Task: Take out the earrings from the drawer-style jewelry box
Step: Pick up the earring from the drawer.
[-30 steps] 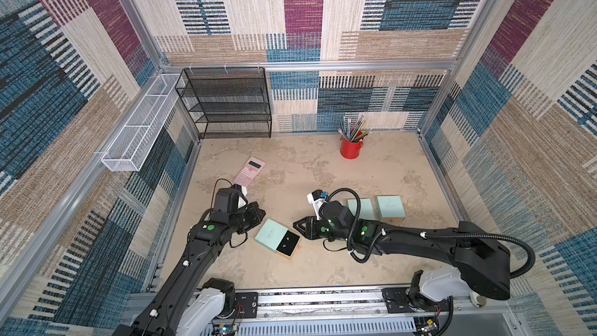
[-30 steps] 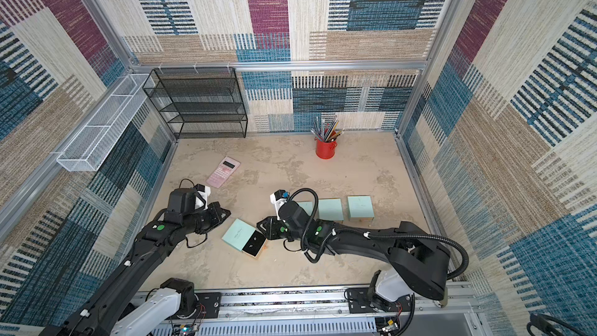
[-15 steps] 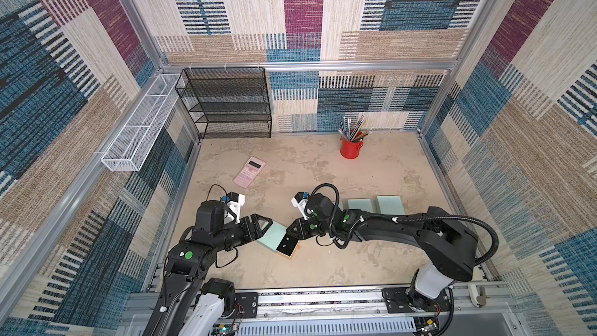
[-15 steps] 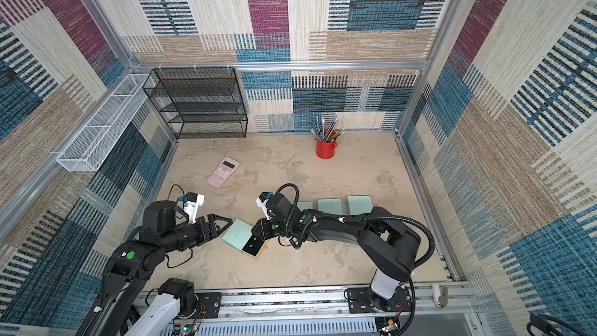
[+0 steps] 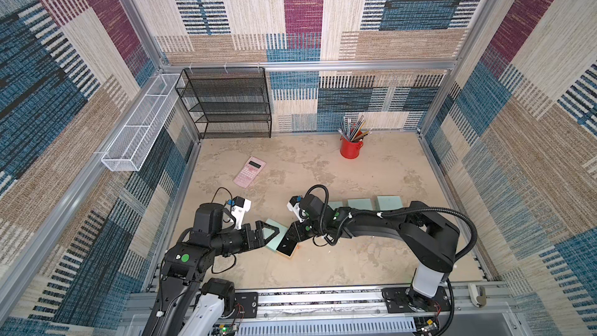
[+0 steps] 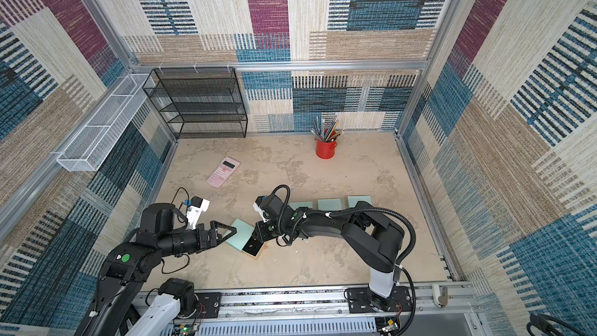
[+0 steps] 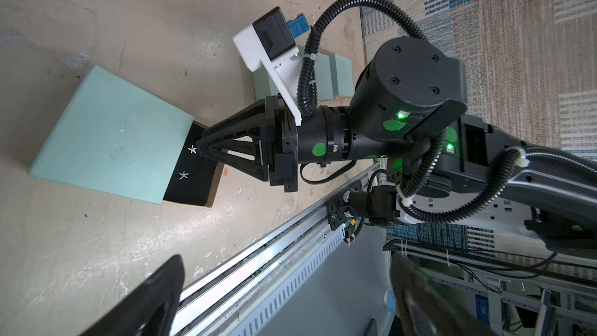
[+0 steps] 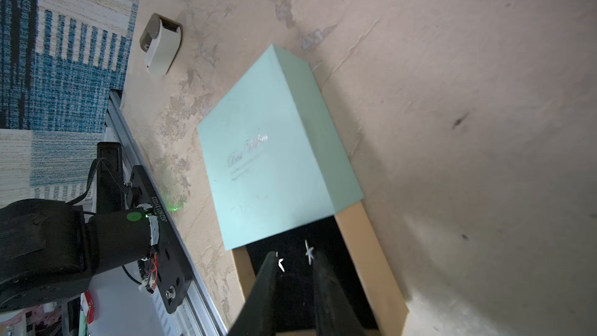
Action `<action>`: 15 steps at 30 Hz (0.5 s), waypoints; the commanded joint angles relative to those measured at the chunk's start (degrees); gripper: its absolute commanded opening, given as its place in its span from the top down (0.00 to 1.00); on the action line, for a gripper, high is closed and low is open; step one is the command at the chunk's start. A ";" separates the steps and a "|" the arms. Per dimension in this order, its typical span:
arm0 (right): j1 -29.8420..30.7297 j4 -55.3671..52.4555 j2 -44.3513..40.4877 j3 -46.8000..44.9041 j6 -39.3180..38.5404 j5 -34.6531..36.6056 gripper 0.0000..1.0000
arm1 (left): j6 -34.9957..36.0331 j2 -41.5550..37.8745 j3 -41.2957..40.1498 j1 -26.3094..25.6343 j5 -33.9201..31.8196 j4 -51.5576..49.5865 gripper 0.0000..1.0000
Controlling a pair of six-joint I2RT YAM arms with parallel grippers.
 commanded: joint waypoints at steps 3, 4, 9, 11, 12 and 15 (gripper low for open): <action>0.10 -1.36 1.21 1.20 -1.44 0.74 0.77 | 2.89 0.71 0.31 0.09 0.83 -1.18 0.02; 0.06 -1.30 1.35 1.07 -1.44 0.68 0.76 | 2.94 0.71 0.31 0.12 0.81 -1.22 0.01; 0.11 -1.02 2.07 1.19 -1.44 0.53 0.76 | 2.79 0.53 0.31 0.12 0.18 -1.15 0.01; 0.09 -0.98 2.35 1.37 -1.56 0.52 0.76 | 2.70 0.53 0.23 0.12 0.15 -1.16 0.01; 0.05 -0.94 2.53 1.43 -1.63 0.47 0.76 | 2.70 0.53 0.26 0.12 0.06 -1.19 0.01; 0.11 -1.10 3.02 1.64 -1.85 0.57 0.76 | 2.66 0.47 0.15 0.21 -0.04 -1.19 0.02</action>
